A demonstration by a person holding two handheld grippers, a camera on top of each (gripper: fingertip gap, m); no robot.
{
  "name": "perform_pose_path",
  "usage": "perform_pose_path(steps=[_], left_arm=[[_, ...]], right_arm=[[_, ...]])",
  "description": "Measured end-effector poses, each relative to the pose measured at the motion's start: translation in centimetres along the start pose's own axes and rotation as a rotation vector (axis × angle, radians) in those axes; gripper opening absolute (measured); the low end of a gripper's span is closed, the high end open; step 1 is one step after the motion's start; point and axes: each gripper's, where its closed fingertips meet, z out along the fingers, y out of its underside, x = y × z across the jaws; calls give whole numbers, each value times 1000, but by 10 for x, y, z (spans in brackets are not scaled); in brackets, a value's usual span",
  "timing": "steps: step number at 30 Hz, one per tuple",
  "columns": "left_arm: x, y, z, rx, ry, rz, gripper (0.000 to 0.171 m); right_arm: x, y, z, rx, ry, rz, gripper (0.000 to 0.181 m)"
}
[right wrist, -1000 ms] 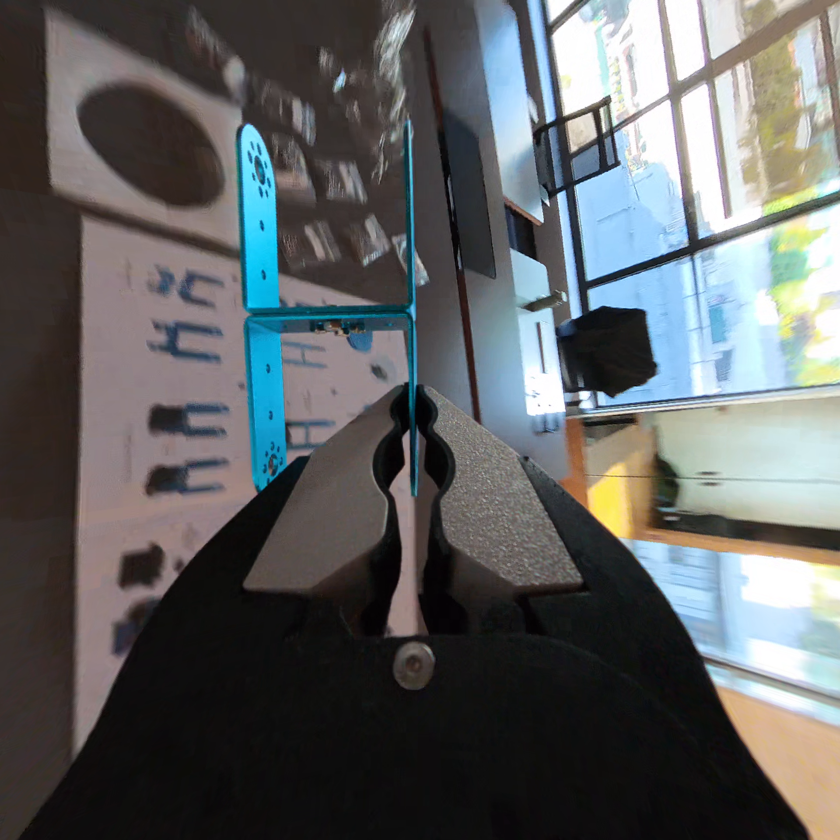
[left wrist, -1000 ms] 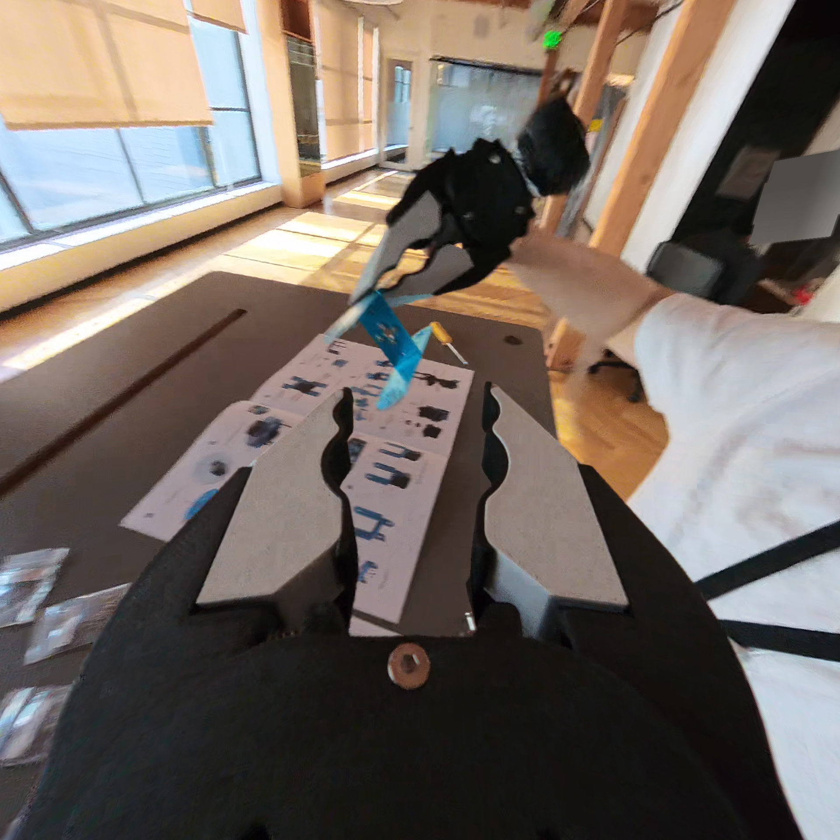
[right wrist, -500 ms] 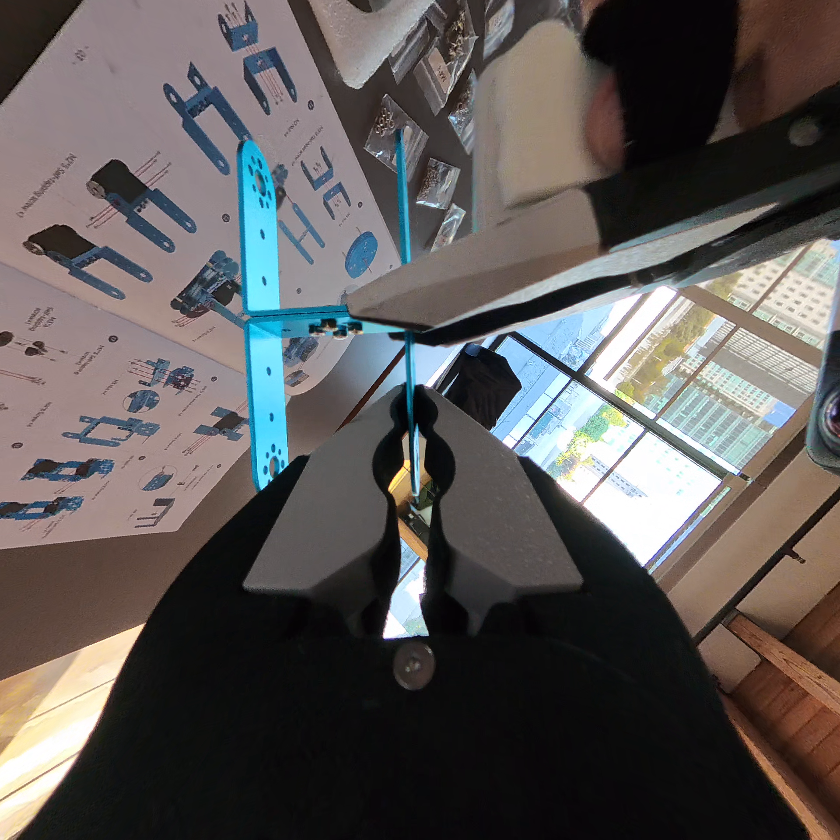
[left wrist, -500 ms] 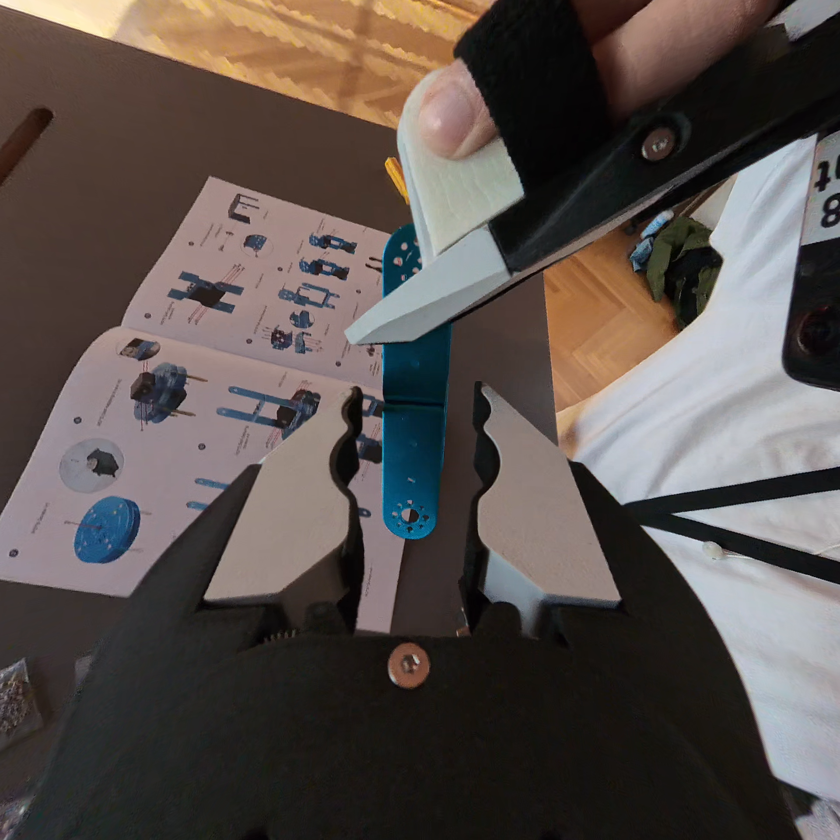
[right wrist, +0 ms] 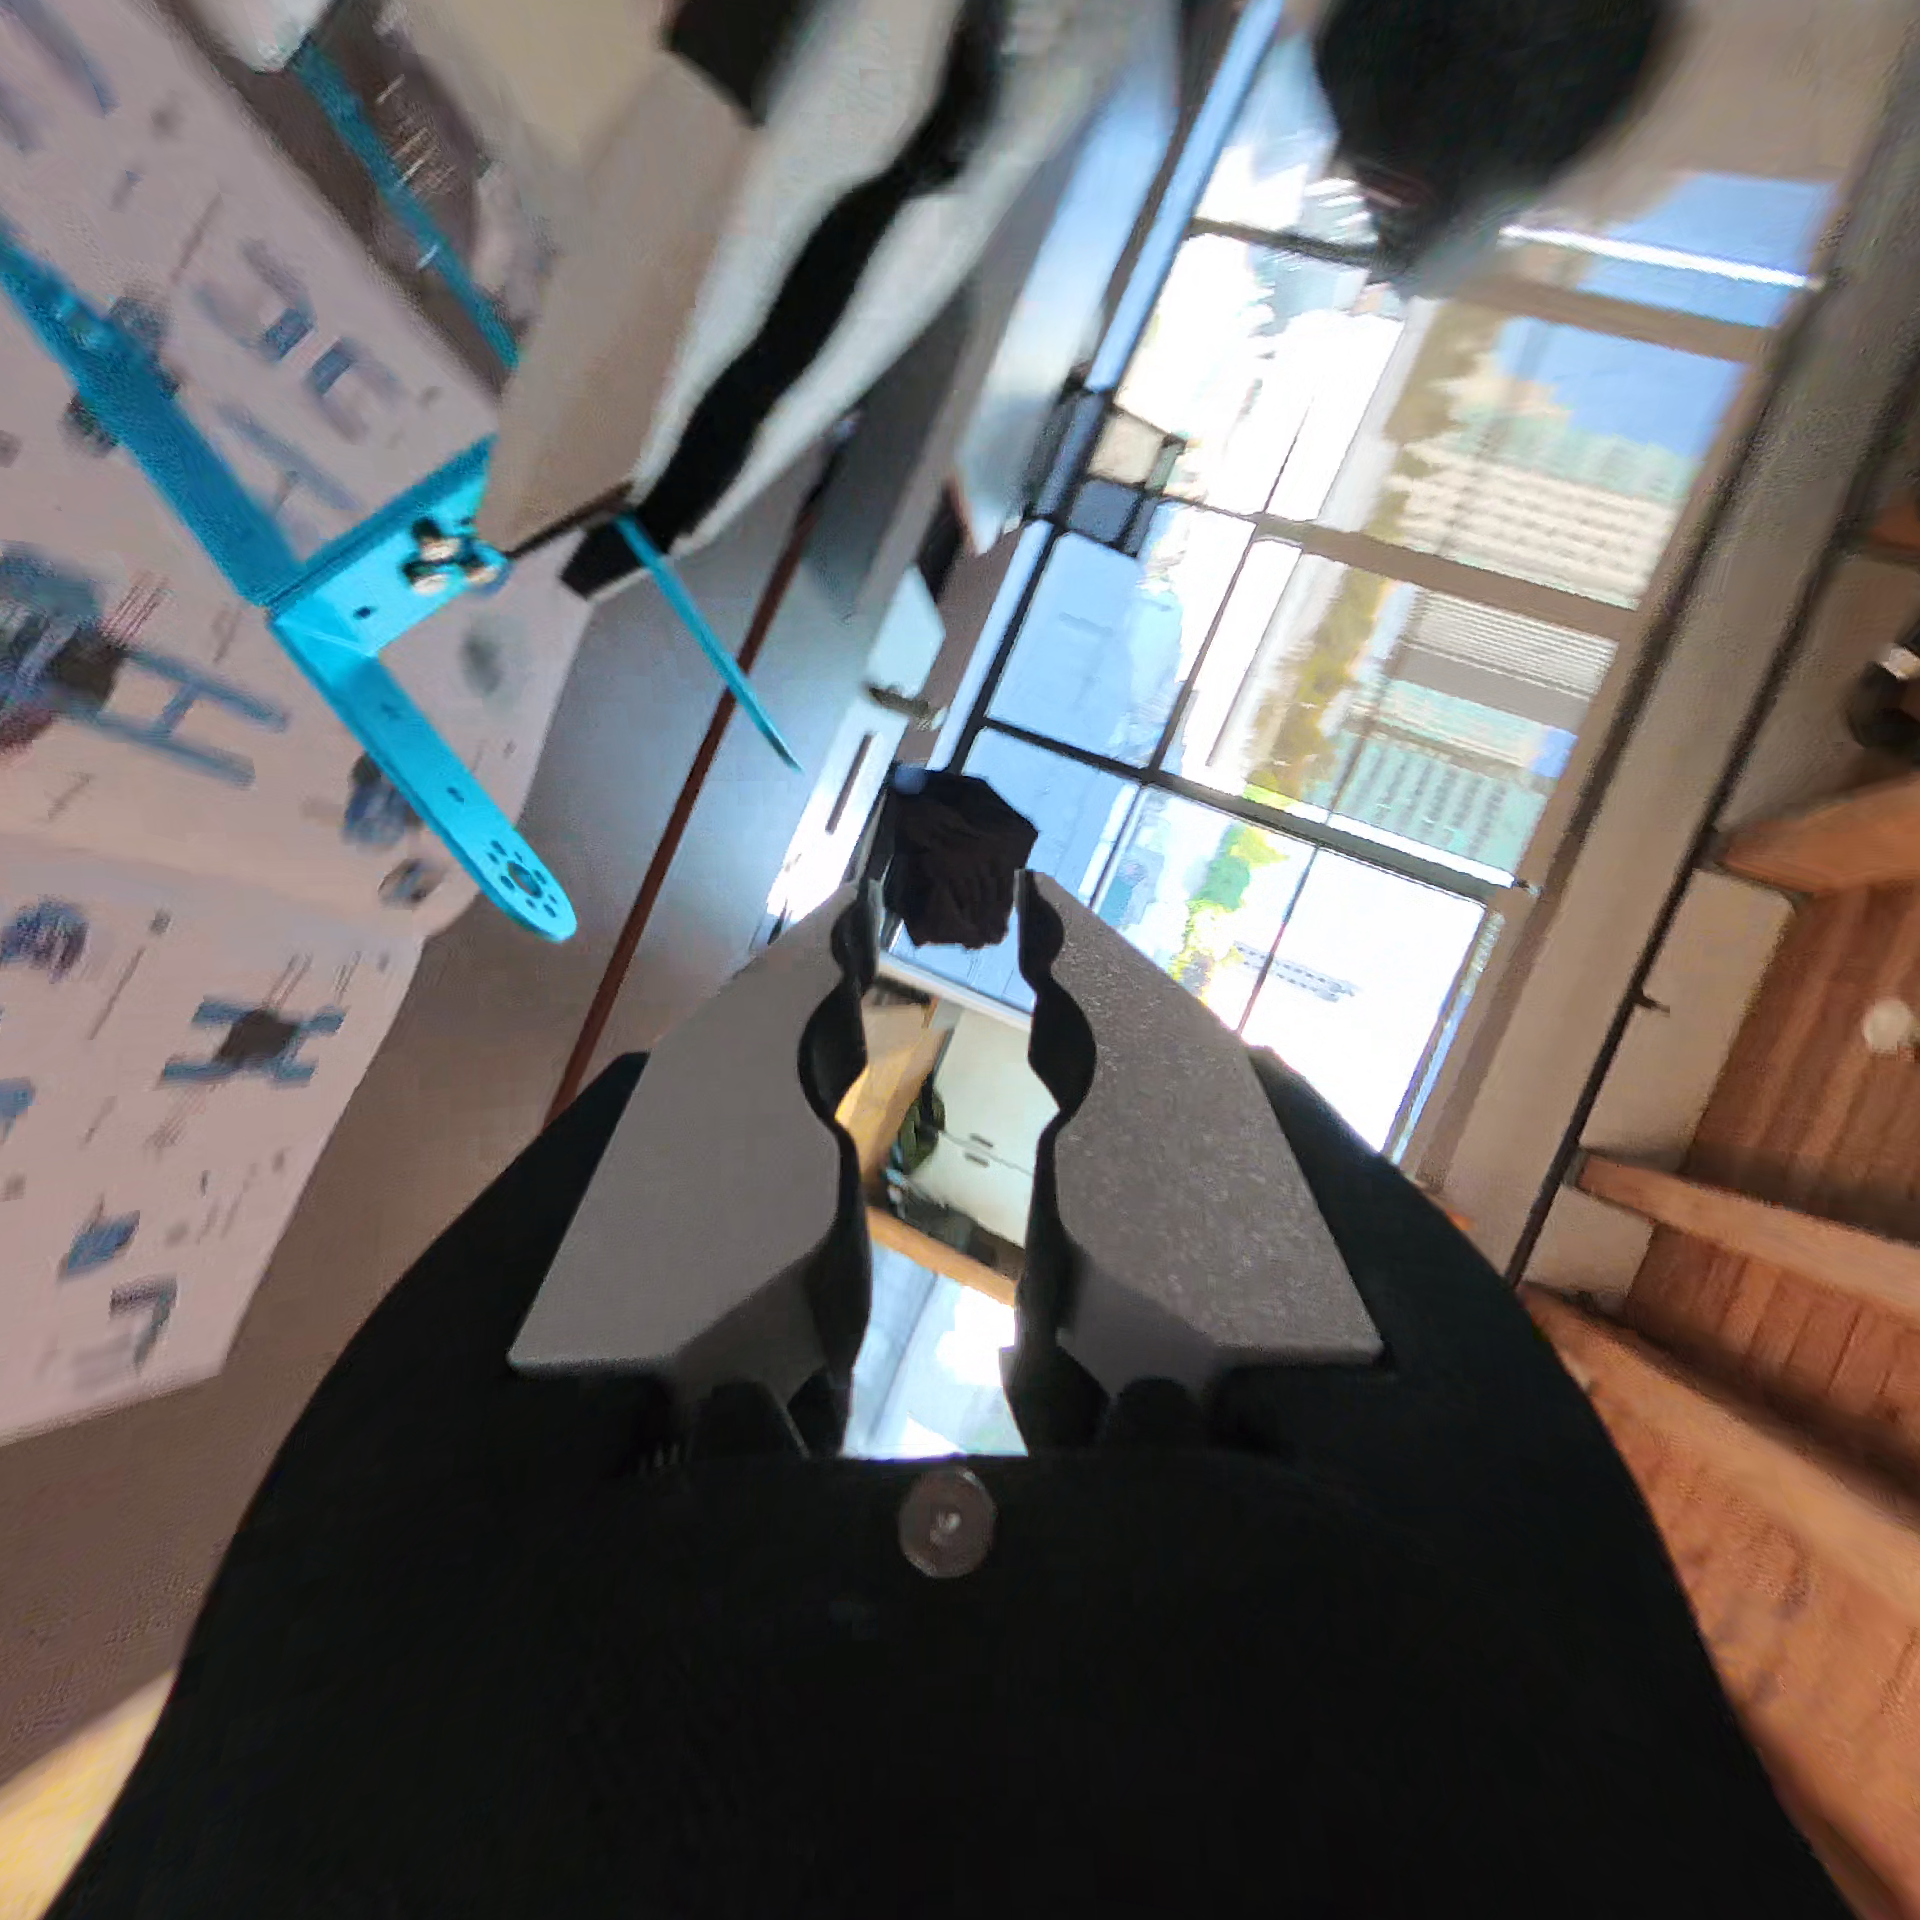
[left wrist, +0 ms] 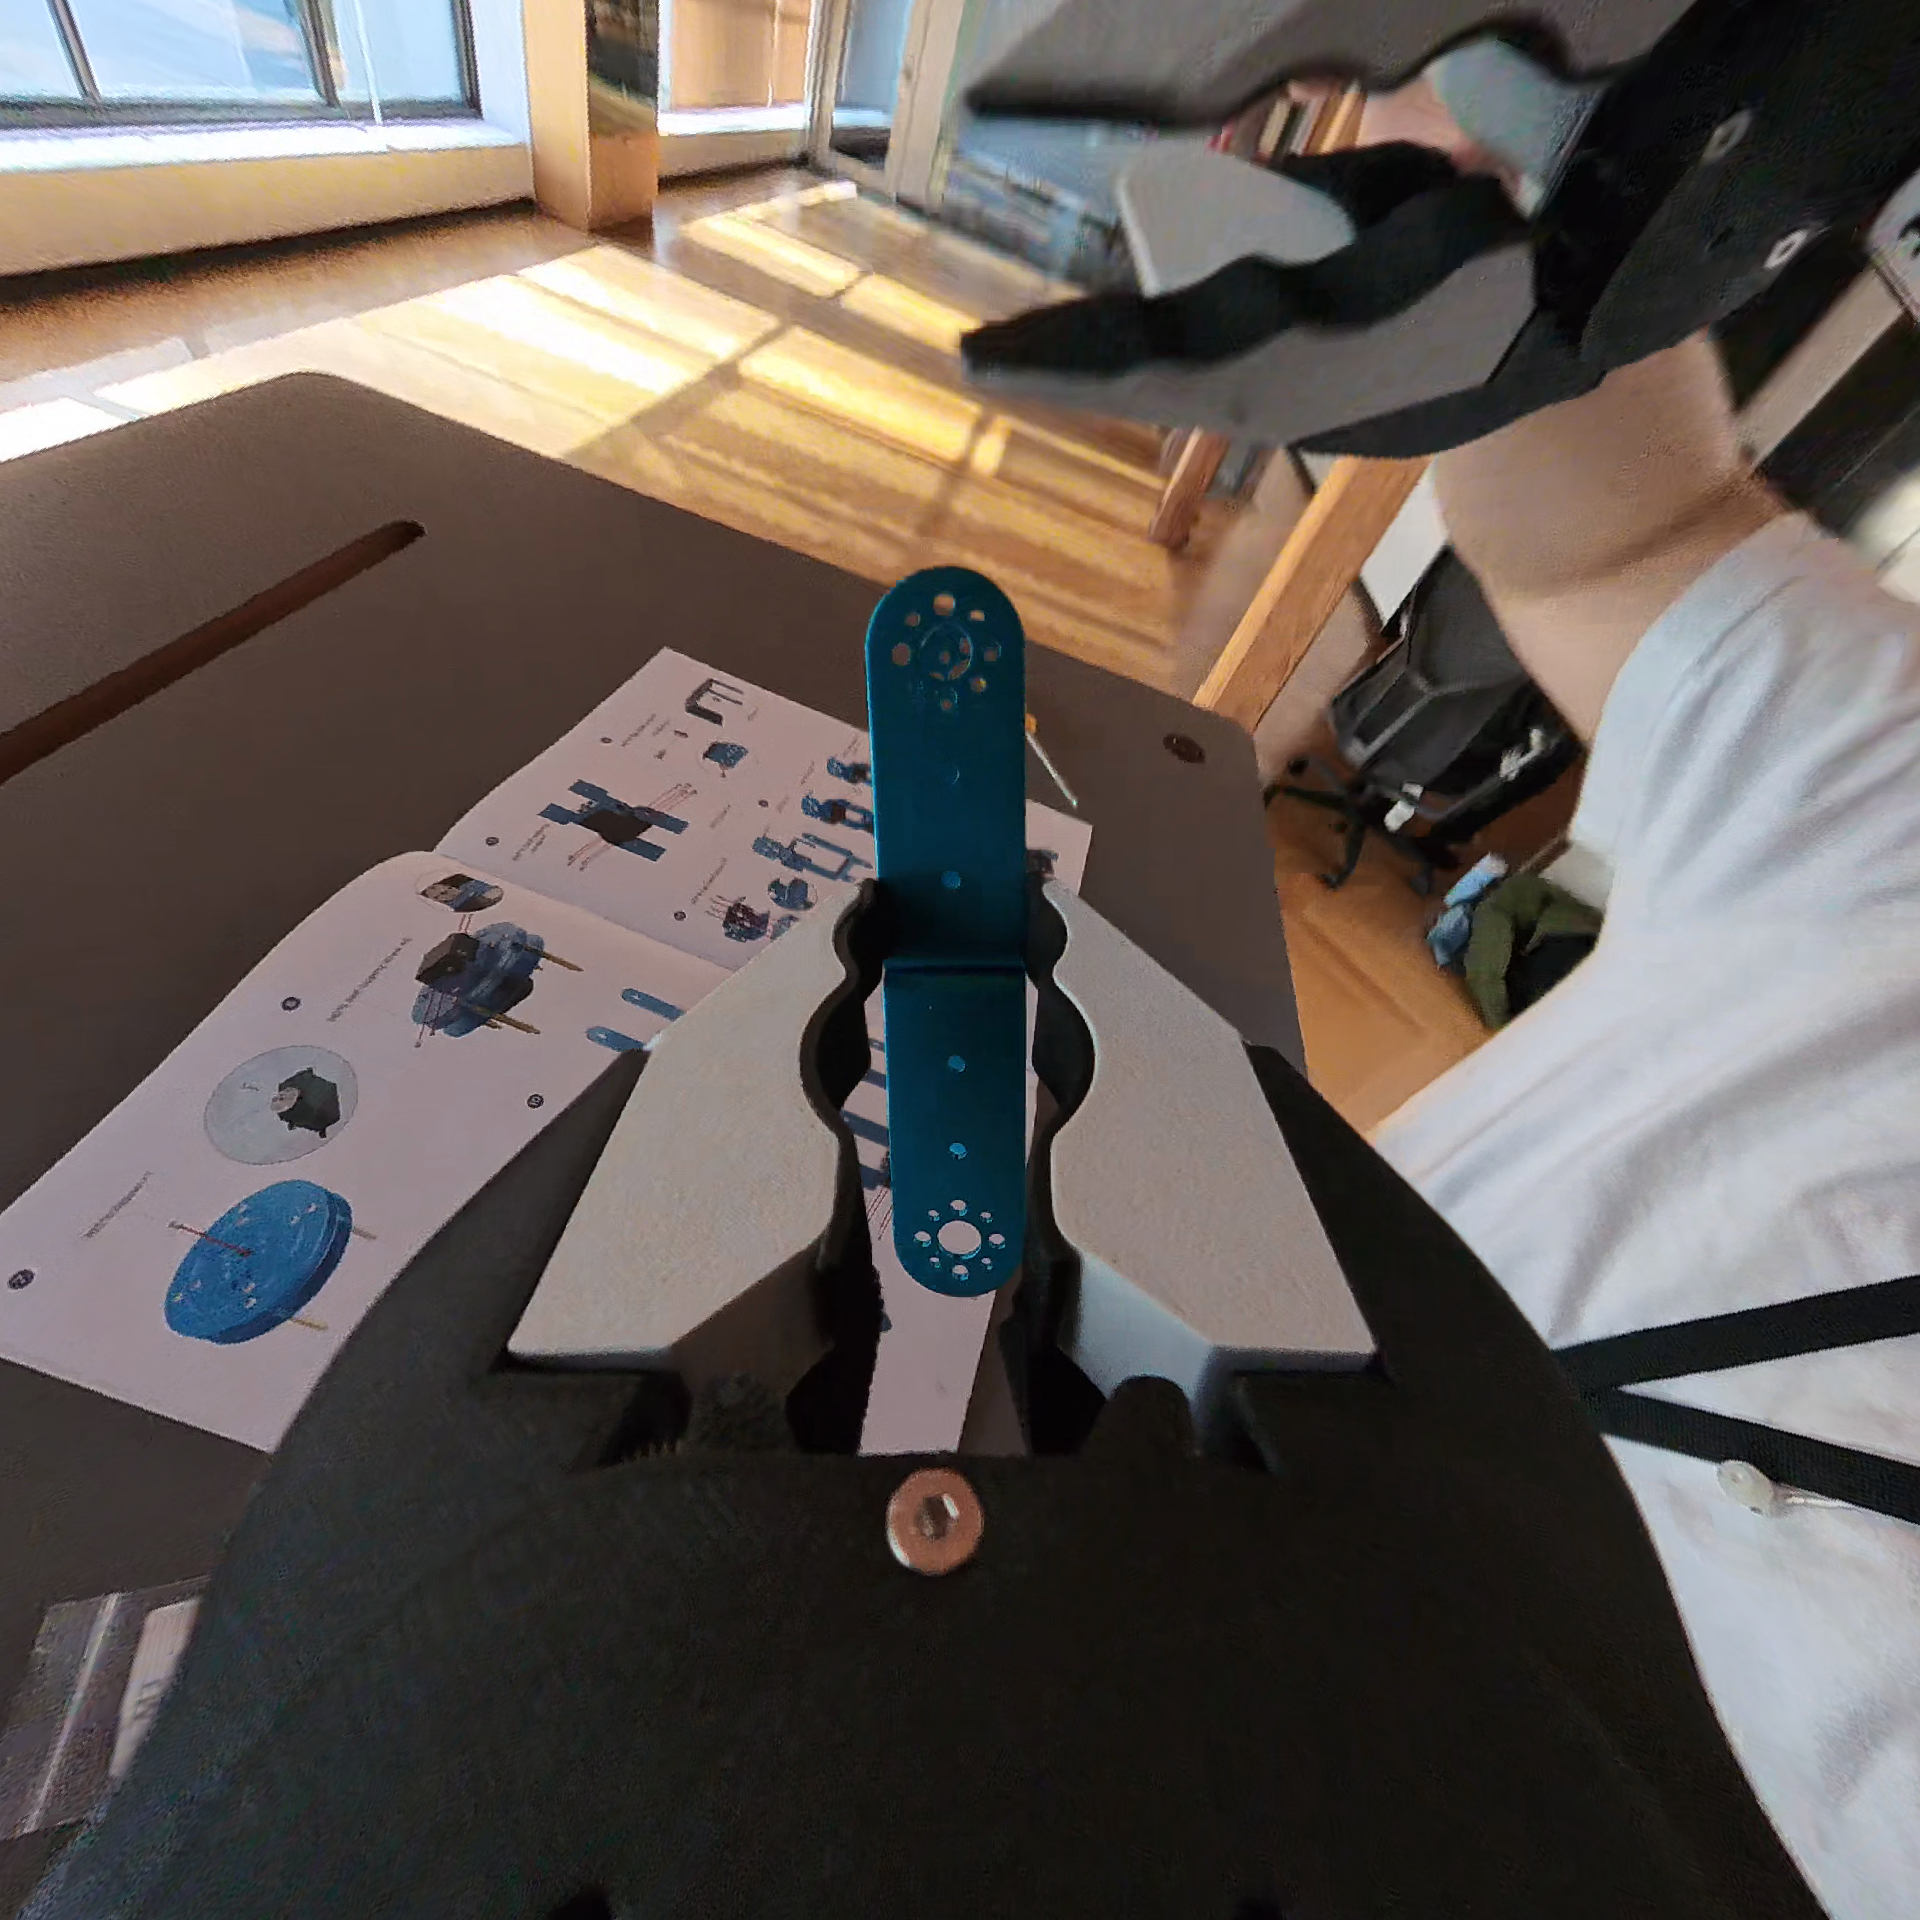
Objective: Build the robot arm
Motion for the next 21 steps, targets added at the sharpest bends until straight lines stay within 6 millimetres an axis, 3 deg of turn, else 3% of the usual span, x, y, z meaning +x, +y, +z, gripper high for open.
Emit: perform_pose_path(steps=[3, 4, 6, 9, 12, 15, 17, 21], left_arm=[[-9, -8, -27, 178, 17, -66, 26], [-11, -11, -36, 244, 31, -79, 25], [-10, -18, -53, 363, 61, -90, 25], [-8, -18, -63, 420, 64, -67, 25], [-6, -9, -57, 385, 46, -29, 25], [-3, -2, -52, 376, 56, -4, 25], [-8, 6, -50, 363, 37, 10, 25], [-12, 30, -42, 298, 55, 7, 25]], right_arm=[[45, 9, -41, 229, 255, 447, 27], [47, 13, -52, 347, 277, 661, 29], [26, 8, -57, 619, 171, 1037, 45], [-27, -14, -17, 770, -117, 1426, 69], [-58, -54, 14, 870, -382, 1604, 70], [-66, -65, 38, 884, -422, 1622, 60], [-69, -75, 32, 981, -484, 1555, 28], [-85, -77, 36, 1028, -537, 1528, 27]])
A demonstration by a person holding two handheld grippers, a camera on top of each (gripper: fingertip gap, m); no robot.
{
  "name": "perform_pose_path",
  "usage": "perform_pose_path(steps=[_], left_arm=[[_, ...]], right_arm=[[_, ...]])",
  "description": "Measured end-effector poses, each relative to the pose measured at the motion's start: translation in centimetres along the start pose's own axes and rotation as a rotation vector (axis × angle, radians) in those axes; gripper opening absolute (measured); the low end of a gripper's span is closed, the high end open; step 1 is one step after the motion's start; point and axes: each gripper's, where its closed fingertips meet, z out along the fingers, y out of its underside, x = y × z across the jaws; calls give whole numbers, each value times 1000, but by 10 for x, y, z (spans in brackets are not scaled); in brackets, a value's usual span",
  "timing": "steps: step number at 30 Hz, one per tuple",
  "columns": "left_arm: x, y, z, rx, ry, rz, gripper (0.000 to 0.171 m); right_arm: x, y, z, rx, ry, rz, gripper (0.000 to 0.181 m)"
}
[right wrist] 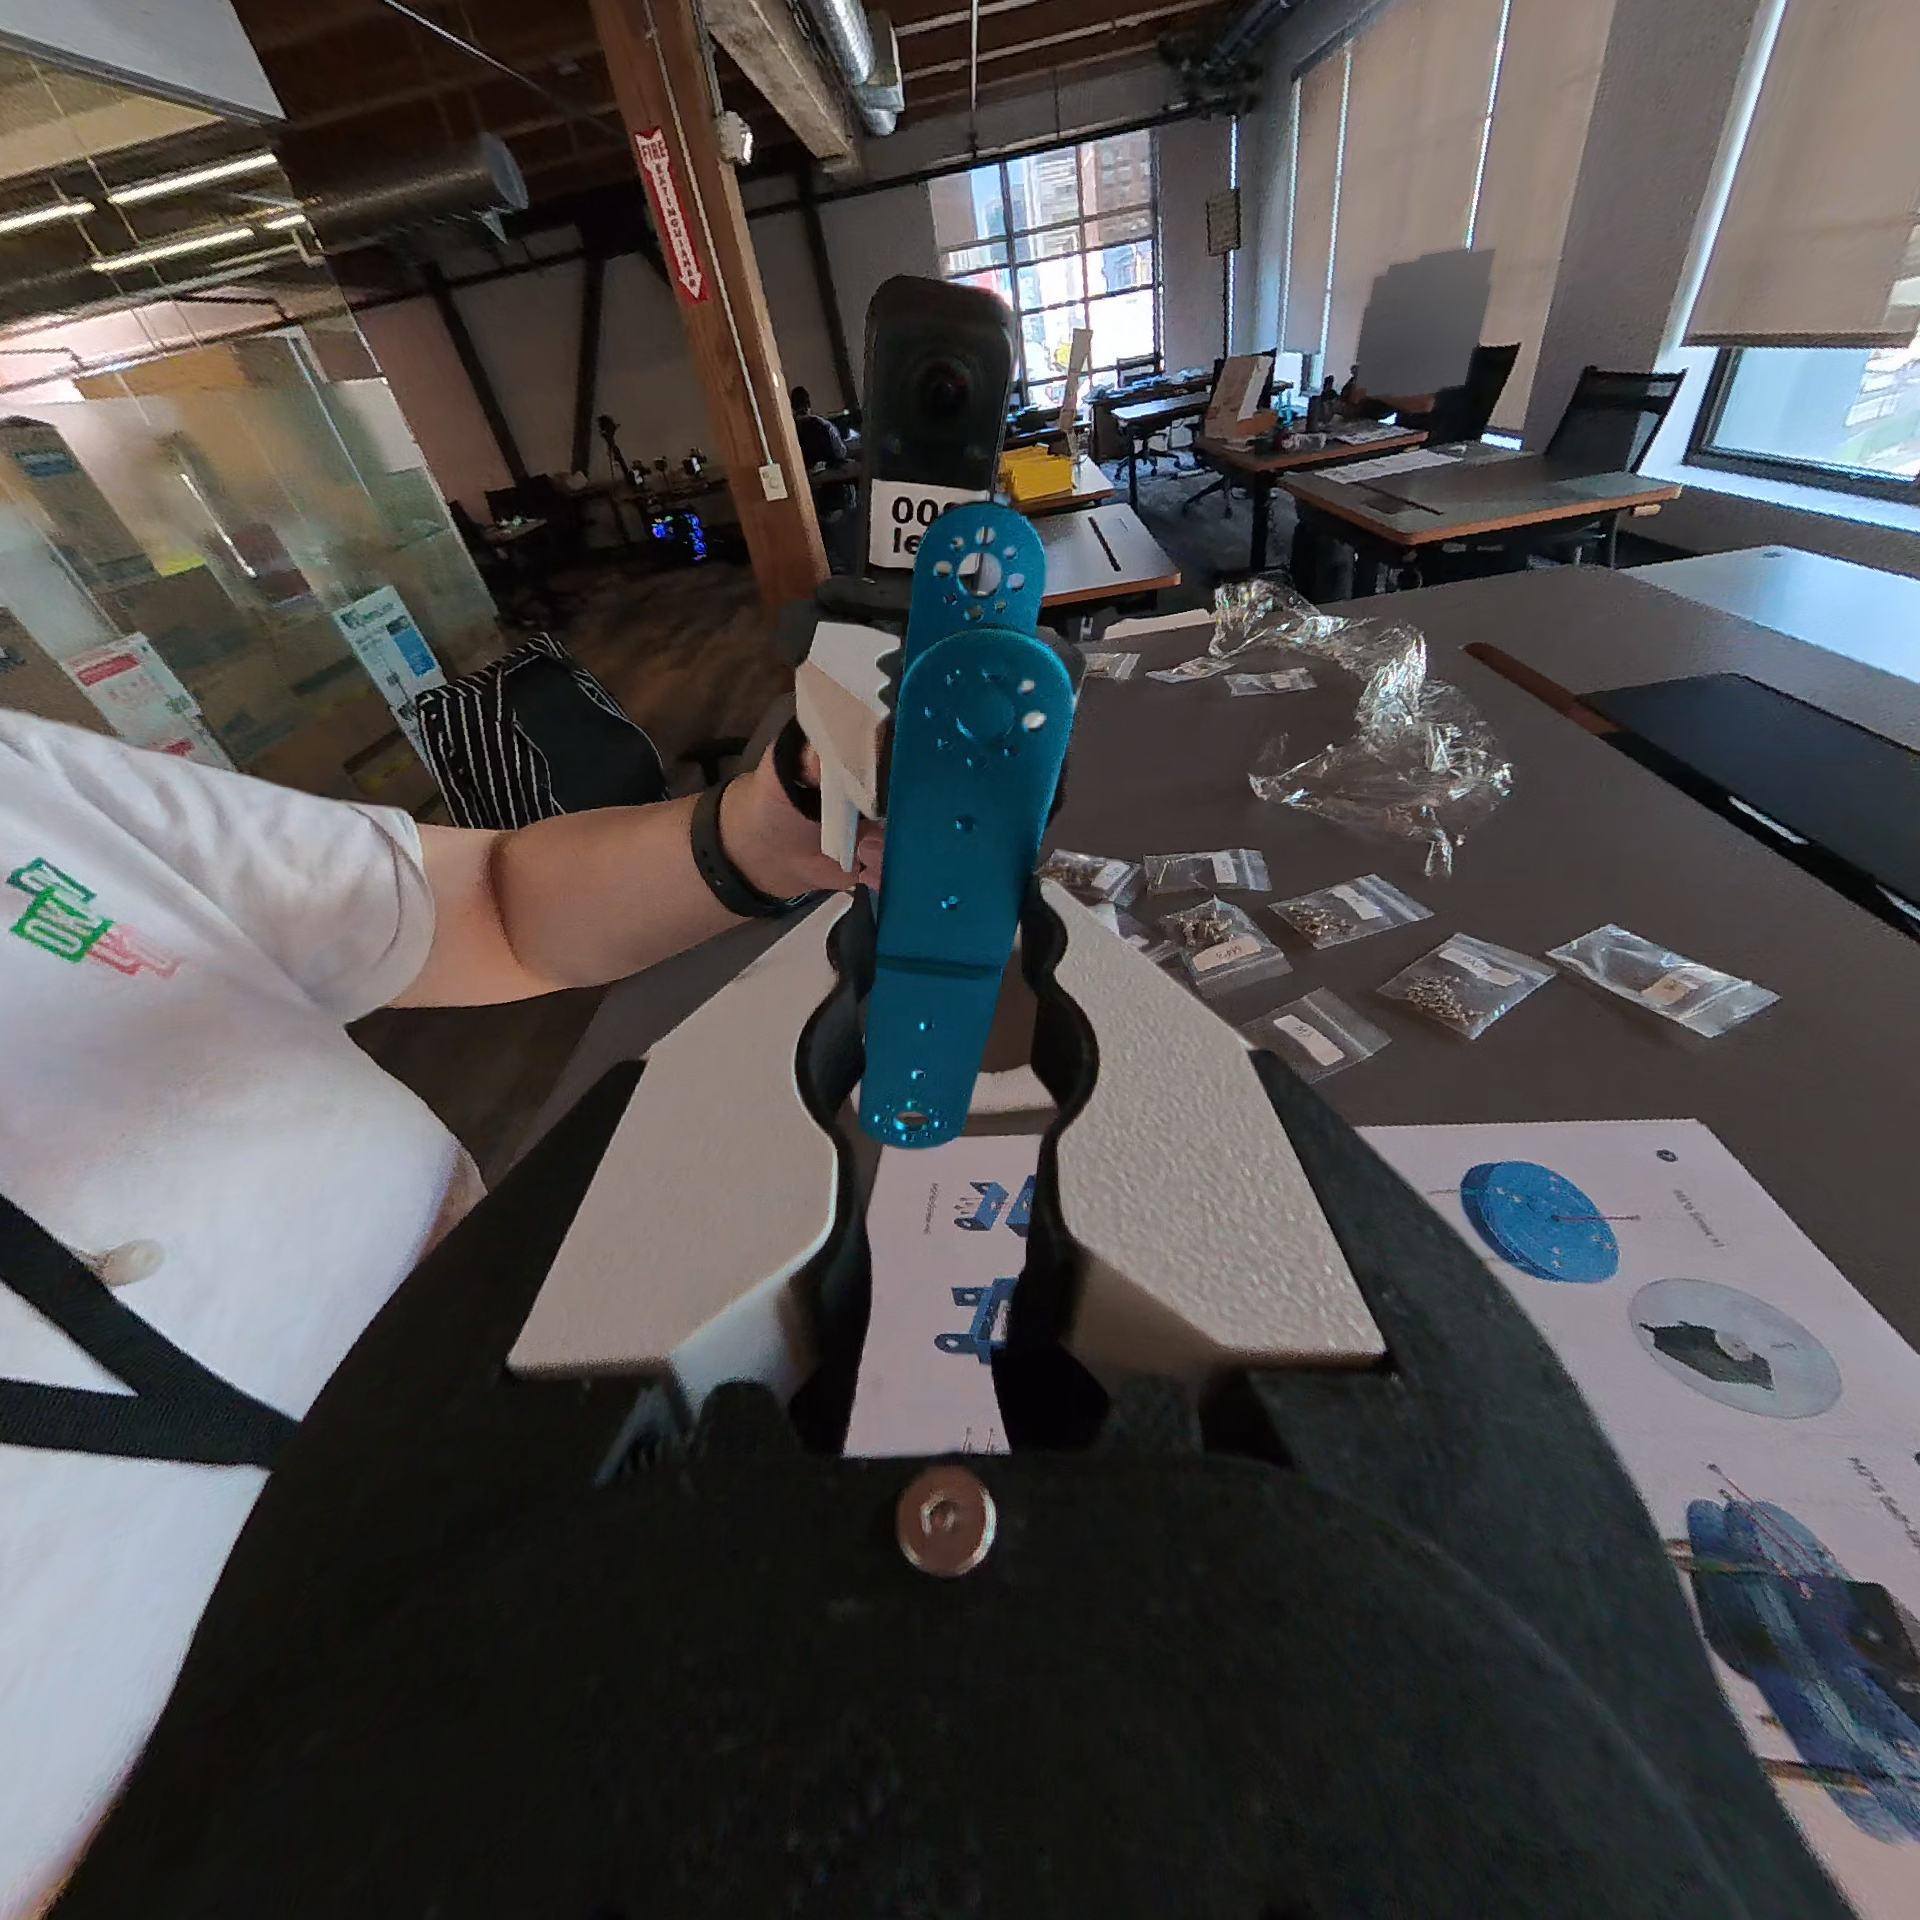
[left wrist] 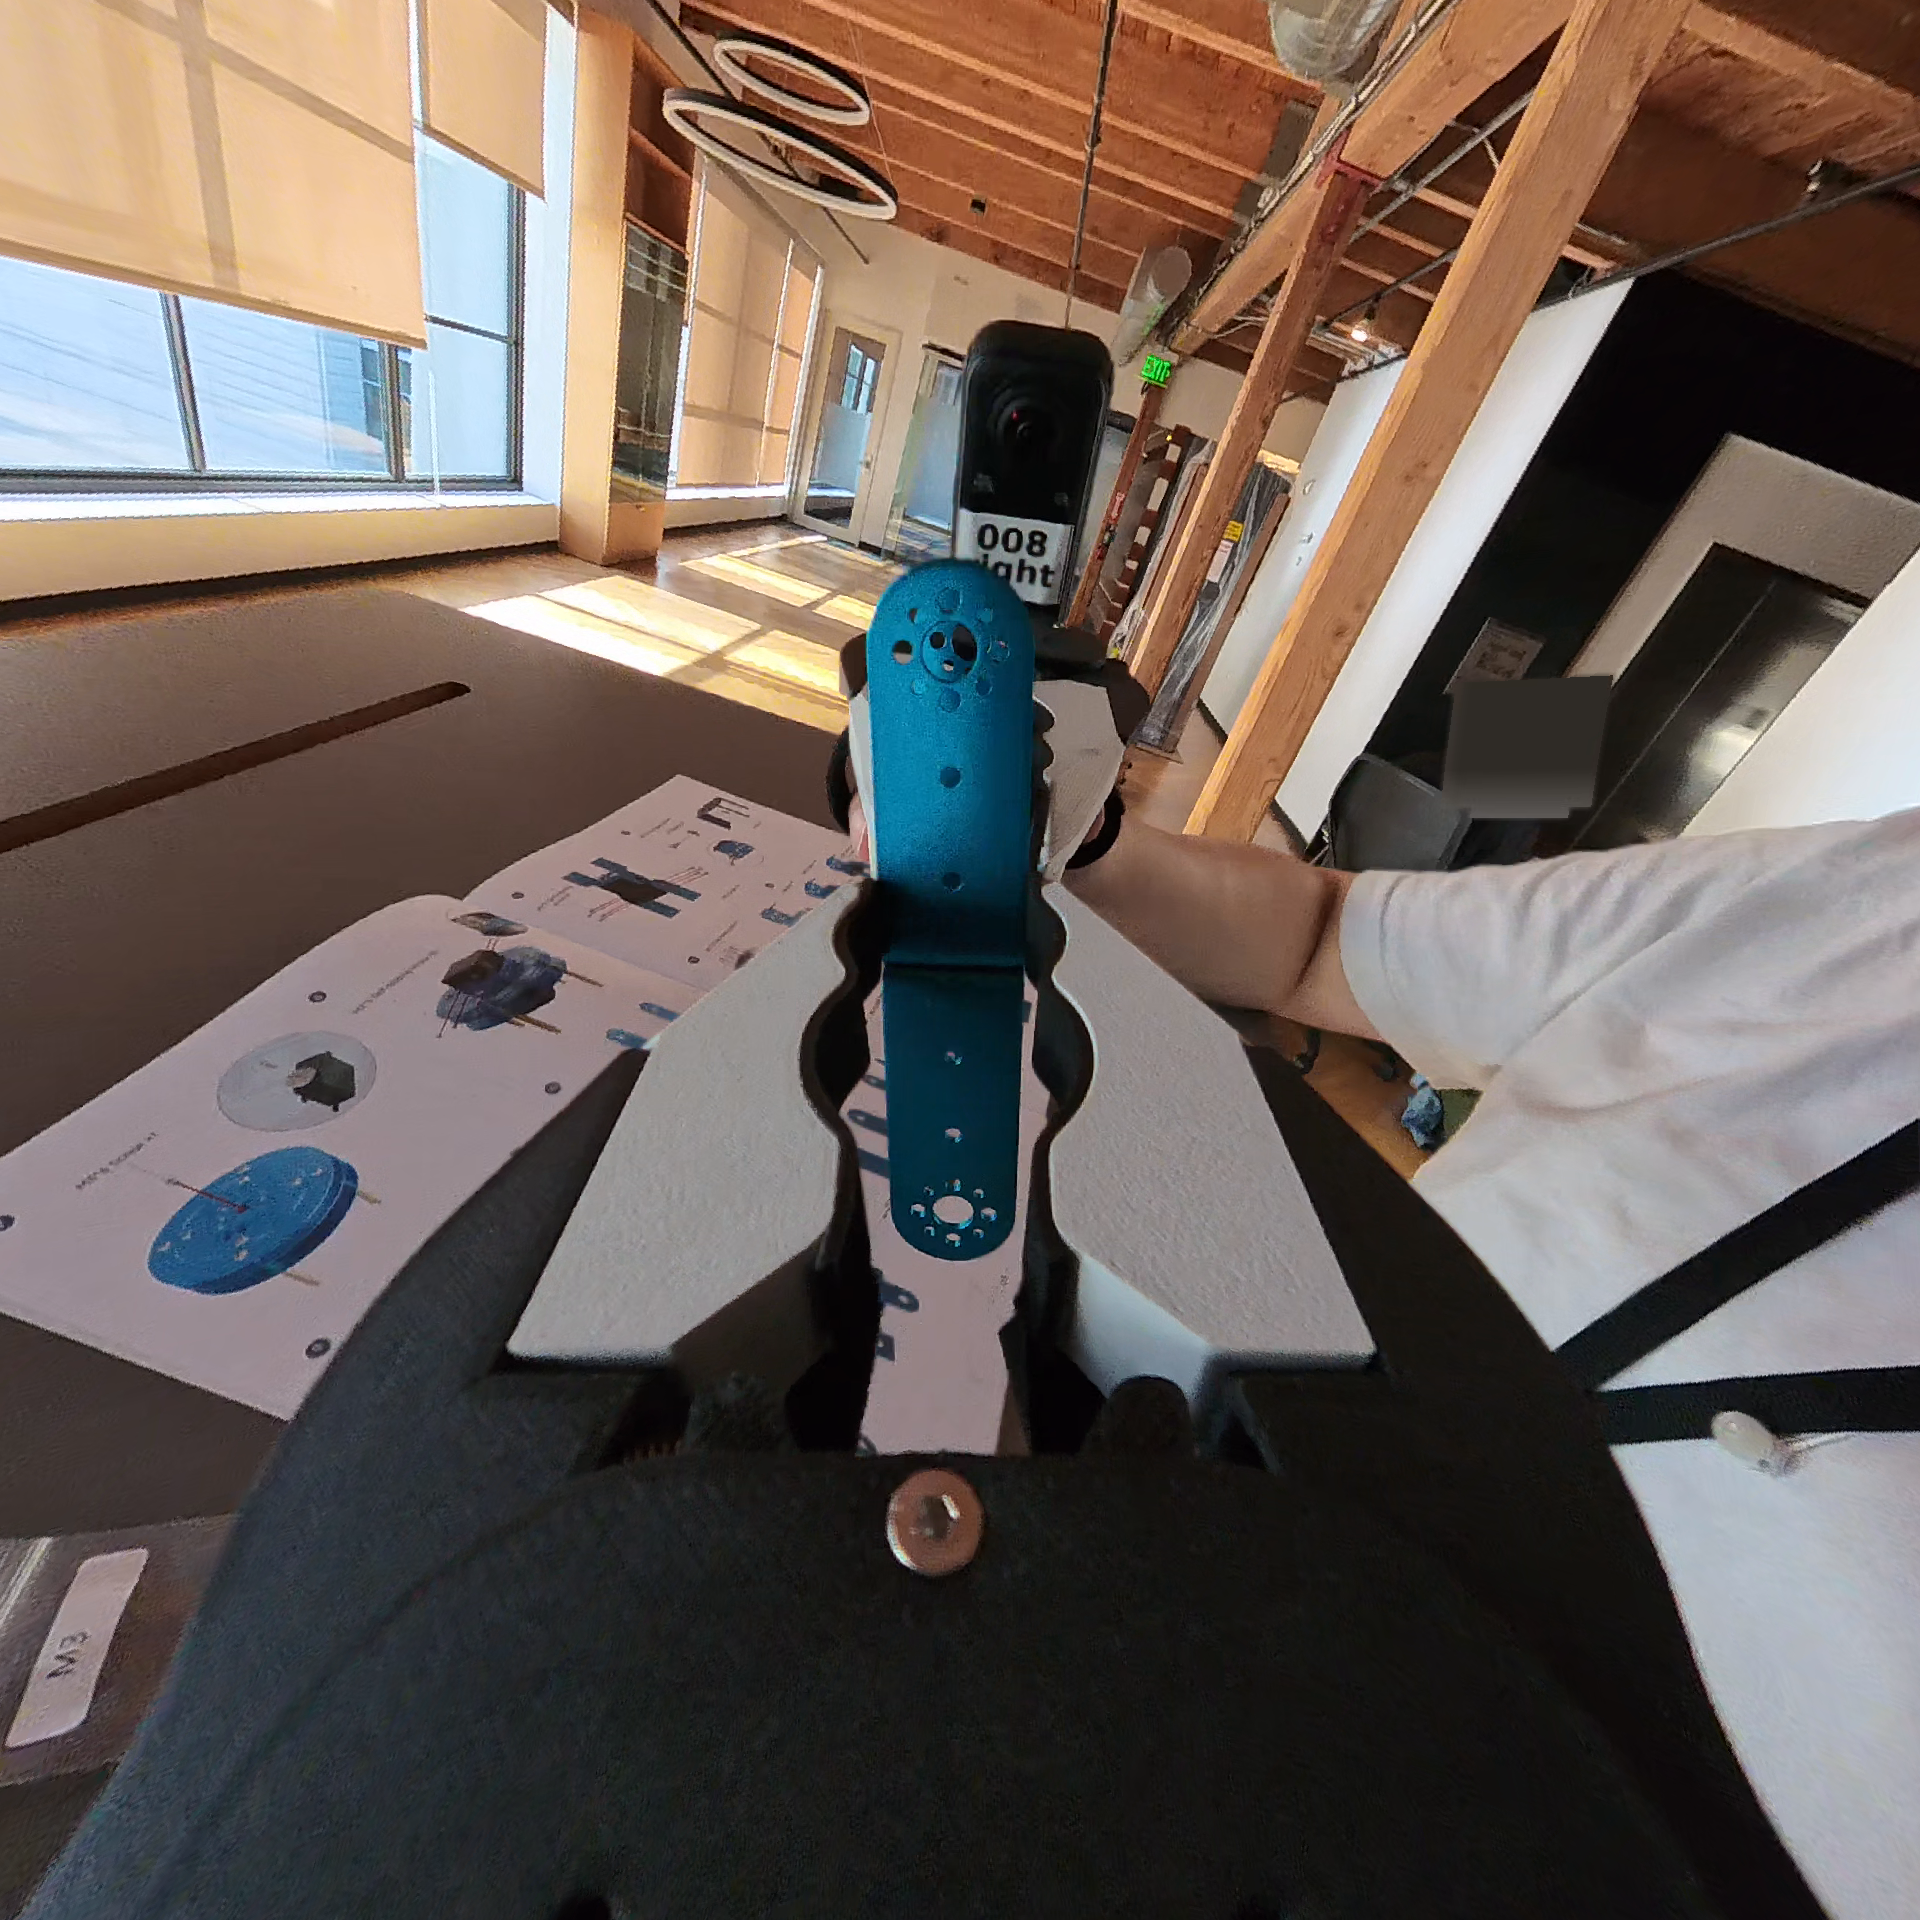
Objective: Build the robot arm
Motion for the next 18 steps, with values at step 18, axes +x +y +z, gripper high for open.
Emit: perform_pose_path(steps=[18], left_arm=[[-69, 23, 45, -270, 59, 22, 26]], right_arm=[[69, 31, -39, 104, 92, 38, 26]])
